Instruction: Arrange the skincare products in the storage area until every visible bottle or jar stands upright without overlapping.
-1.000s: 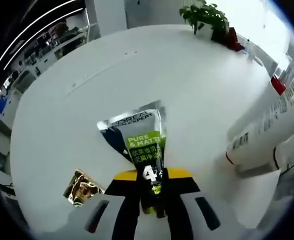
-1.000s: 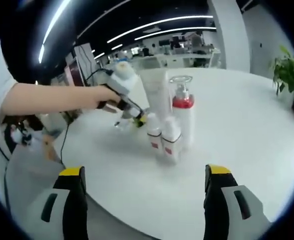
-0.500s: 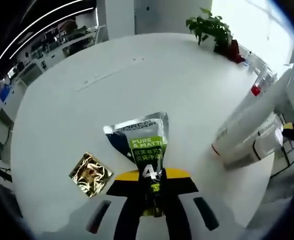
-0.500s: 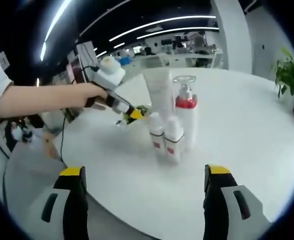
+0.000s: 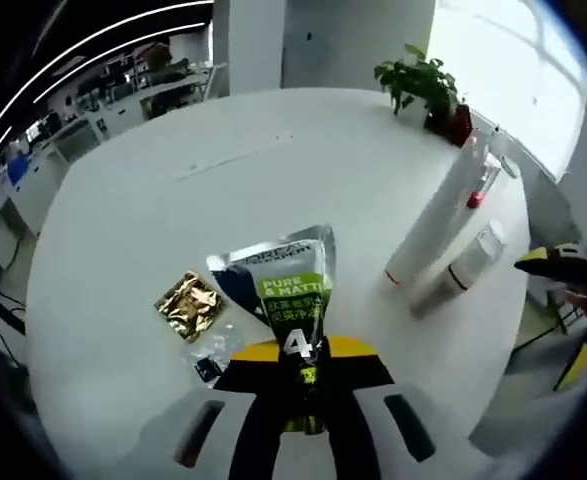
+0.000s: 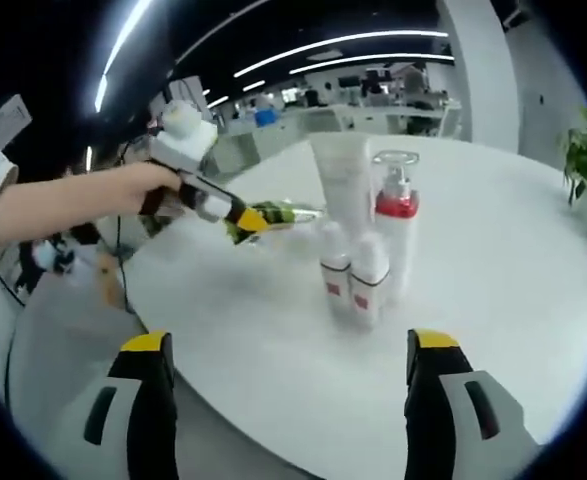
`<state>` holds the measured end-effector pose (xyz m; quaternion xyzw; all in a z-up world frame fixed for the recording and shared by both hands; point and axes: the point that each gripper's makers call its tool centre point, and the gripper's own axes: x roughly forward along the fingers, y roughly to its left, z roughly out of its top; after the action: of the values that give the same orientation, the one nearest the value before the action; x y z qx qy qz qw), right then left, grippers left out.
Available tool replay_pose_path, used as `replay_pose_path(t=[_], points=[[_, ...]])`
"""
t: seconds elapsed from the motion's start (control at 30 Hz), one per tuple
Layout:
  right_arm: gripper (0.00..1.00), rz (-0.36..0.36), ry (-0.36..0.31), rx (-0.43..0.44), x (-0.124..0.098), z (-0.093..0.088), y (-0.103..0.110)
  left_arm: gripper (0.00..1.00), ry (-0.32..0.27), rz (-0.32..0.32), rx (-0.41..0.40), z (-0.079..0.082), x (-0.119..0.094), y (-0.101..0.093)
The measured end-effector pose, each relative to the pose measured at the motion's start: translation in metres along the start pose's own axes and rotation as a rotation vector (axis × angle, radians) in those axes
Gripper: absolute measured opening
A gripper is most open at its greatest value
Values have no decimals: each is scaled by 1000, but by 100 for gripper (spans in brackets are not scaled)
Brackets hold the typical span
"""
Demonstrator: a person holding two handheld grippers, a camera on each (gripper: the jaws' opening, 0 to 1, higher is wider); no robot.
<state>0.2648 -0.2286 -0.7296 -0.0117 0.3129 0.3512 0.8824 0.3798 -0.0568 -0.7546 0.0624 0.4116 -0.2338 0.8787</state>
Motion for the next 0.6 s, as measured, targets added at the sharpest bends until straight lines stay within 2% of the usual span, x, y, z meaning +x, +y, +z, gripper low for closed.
replay_pose_path(t=[0.1, 0.17, 0.27, 0.33, 0.6], points=[[94, 1, 1, 1, 0, -1, -1, 11, -17, 1, 3, -5, -18, -7], [94, 5, -3, 3, -1, 0, 0, 11, -27, -1, 0, -4, -18, -7], [93, 11, -17, 18, -2, 1, 1, 11, -50, 0, 2, -7, -36, -15], [92, 13, -24, 27, -3, 2, 1, 11, -64, -3, 2, -6, -41, -18], [85, 29, -111, 9, -8, 20, 10, 10, -135, -35, 32, -3, -73, -39]])
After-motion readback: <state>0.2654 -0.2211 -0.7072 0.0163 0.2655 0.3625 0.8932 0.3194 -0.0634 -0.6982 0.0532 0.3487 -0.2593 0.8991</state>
